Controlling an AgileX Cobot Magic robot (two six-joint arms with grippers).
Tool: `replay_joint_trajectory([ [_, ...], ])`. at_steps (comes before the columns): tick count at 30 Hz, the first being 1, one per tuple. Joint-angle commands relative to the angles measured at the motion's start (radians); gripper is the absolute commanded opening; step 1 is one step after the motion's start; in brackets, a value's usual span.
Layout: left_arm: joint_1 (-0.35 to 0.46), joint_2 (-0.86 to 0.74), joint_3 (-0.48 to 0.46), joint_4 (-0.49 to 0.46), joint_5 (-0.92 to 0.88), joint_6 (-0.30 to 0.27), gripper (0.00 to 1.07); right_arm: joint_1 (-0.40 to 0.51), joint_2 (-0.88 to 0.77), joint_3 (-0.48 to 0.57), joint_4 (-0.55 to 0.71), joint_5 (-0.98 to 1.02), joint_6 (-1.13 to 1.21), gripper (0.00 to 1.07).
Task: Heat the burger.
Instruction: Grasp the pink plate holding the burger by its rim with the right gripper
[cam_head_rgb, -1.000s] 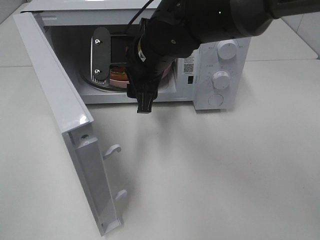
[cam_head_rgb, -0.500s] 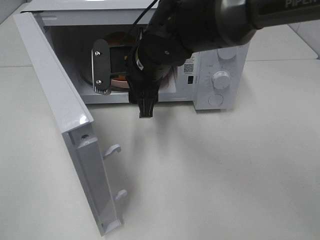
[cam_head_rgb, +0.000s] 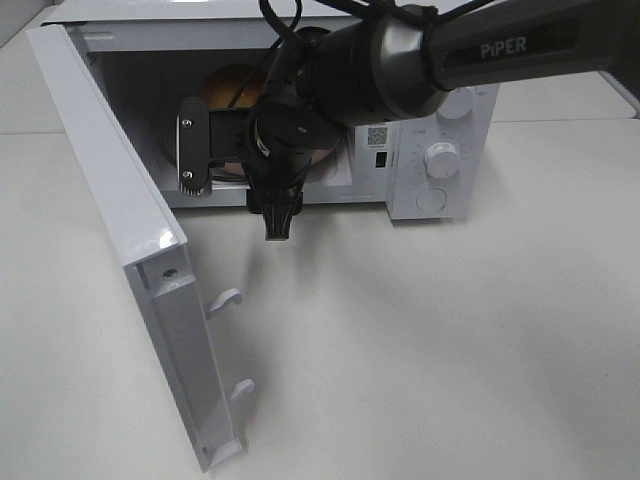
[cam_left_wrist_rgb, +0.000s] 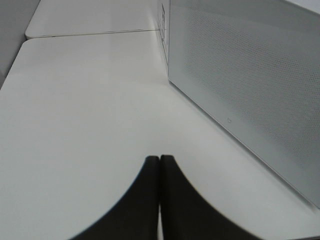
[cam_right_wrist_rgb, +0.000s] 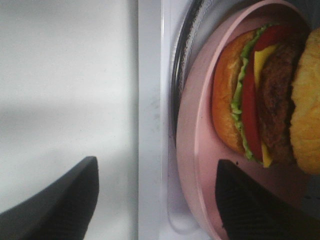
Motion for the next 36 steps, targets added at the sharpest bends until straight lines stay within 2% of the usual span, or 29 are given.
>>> replay_joint_trajectory([
  [1,0.002,-0.018,0.003,-0.004,-0.009,-0.002,0.00,-0.010,0.022,-0.025,-0.012,0.006,0.013,0.67],
  [13,0.004,-0.018,0.003,-0.004,-0.009,-0.001,0.00,-0.054,0.063,-0.025,-0.032,-0.029,0.038,0.67],
  [36,0.004,-0.018,0.003,-0.004,-0.009,-0.001,0.00,-0.056,0.077,-0.025,-0.142,-0.077,0.061,0.67],
])
